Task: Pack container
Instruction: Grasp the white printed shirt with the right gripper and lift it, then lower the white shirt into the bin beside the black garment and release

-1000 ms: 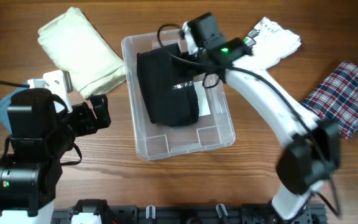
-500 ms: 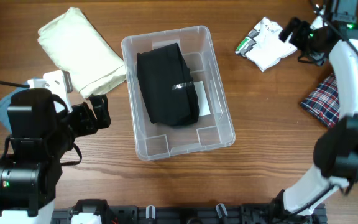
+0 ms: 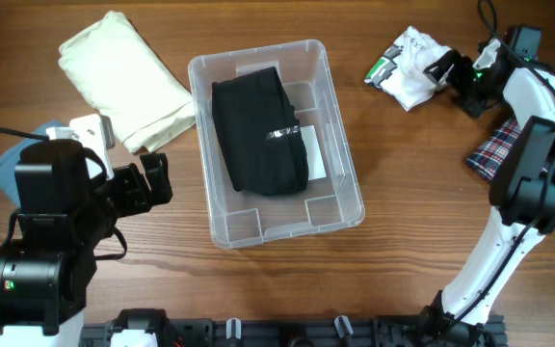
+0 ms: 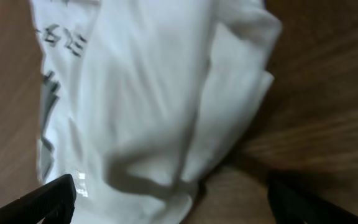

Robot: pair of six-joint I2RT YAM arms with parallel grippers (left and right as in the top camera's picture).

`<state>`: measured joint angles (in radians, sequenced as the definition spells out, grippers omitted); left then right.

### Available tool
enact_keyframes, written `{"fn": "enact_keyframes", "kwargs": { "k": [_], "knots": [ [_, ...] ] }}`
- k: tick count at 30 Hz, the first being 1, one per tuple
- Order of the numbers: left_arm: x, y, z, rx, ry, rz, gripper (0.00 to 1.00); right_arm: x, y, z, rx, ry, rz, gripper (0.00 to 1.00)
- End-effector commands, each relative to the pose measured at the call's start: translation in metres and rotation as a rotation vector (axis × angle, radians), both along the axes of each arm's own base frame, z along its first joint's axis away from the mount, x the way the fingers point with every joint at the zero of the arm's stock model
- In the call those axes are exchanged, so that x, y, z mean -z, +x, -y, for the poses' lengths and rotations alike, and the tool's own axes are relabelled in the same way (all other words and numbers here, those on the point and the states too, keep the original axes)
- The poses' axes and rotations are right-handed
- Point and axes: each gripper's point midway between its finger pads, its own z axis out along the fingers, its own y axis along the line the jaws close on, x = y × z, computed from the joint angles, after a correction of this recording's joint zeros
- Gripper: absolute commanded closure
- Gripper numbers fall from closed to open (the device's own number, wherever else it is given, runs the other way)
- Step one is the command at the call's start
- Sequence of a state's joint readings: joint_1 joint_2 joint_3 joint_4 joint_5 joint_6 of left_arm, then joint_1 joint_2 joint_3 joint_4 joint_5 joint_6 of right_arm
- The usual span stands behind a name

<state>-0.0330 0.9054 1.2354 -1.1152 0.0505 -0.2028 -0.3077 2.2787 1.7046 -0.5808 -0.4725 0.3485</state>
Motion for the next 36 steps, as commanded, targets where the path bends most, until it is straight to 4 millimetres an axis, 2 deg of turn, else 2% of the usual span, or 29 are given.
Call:
{"fn": "enact_keyframes", "kwargs": {
  "k": [1, 3, 4, 5, 6, 7, 8, 9, 12, 15, 16, 17, 19, 20, 21, 24, 27, 29, 31, 33, 35, 36],
  "knots": [
    [-0.006, 0.0, 0.002, 0.018, 0.01, 0.016, 0.0, 0.041, 0.002, -0.031, -0.018, 0.136, -0.042, 0.0],
    [-0.006, 0.0, 0.002, 0.018, 0.01, 0.016, 0.0, 0.046, 0.005, -0.038, -0.011, 0.145, -0.049, 0.04],
    [-0.006, 0.0, 0.002, 0.018, 0.01, 0.015, 0.0, 0.046, 0.007, -0.041, -0.002, 0.147, -0.05, 0.15],
    [-0.005, 0.0, 0.002, 0.018, 0.01, 0.015, 0.0, 0.045, 0.009, -0.043, 0.005, 0.15, -0.046, 0.36],
    [-0.006, 0.0, 0.002, 0.018, 0.01, 0.015, 0.0, 0.044, 0.011, -0.044, 0.002, 0.149, -0.038, 0.49],
    [-0.005, 0.0, 0.002, 0.018, 0.01, 0.015, 0.0, 0.044, 0.011, -0.044, 0.003, 0.149, -0.037, 0.67],
    [-0.005, 0.0, 0.002, 0.018, 0.01, 0.015, 0.0, 0.044, 0.011, -0.045, 0.002, 0.149, -0.038, 0.87],
    [-0.006, 0.0, 0.002, 0.018, 0.01, 0.015, 0.0, 0.045, 0.011, -0.045, 0.002, 0.15, -0.039, 0.96],
    [-0.005, 0.0, 0.002, 0.018, 0.01, 0.015, 0.0, 0.034, 0.012, -0.053, -0.029, 0.2, -0.016, 0.96],
    [-0.005, 0.0, 0.002, 0.018, 0.01, 0.015, 0.0, -0.004, 0.017, -0.059, -0.081, 0.213, 0.064, 0.96],
    [-0.006, 0.0, 0.002, 0.018, 0.01, 0.015, 0.0, -0.025, 0.018, -0.06, -0.1, 0.195, 0.103, 0.95],
    [-0.006, 0.0, 0.002, 0.018, 0.01, 0.015, 0.0, -0.059, 0.018, -0.061, -0.136, 0.159, 0.166, 0.96],
    [-0.005, 0.0, 0.002, 0.018, 0.01, 0.015, 0.0, -0.112, 0.013, -0.066, -0.19, 0.094, 0.262, 0.96],
    [-0.006, 0.0, 0.002, 0.018, 0.011, 0.016, 0.0, -0.15, 0.005, -0.073, -0.234, 0.054, 0.331, 0.96],
    [-0.006, 0.0, 0.002, 0.018, 0.01, 0.016, 0.0, -0.178, -0.003, -0.079, -0.258, 0.024, 0.375, 0.96],
    [-0.006, 0.0, 0.002, 0.018, 0.011, 0.016, 0.0, -0.246, -0.036, -0.101, -0.338, -0.056, 0.486, 0.96],
    [-0.006, 0.0, 0.002, 0.018, 0.011, 0.016, 0.0, -0.294, -0.078, -0.137, -0.454, -0.109, 0.563, 0.96],
    [-0.006, 0.0, 0.002, 0.018, 0.011, 0.016, 0.0, -0.315, -0.116, -0.173, -0.569, -0.139, 0.591, 0.96],
    [-0.006, 0.0, 0.002, 0.018, 0.01, 0.015, 0.0, -0.32, -0.146, -0.204, -0.662, -0.145, 0.581, 0.96],
    [-0.006, 0.0, 0.002, 0.018, 0.01, 0.015, 0.0, -0.313, -0.166, -0.227, -0.721, -0.153, 0.531, 0.96],
    [-0.006, 0.0, 0.002, 0.018, 0.01, 0.016, 0.0, -0.295, -0.187, -0.259, -0.81, -0.151, 0.455, 0.96],
    [-0.006, 0.0, 0.002, 0.018, 0.01, 0.015, 0.0, -0.29, -0.191, -0.267, -0.828, -0.15, 0.433, 0.96]
  ]
}}
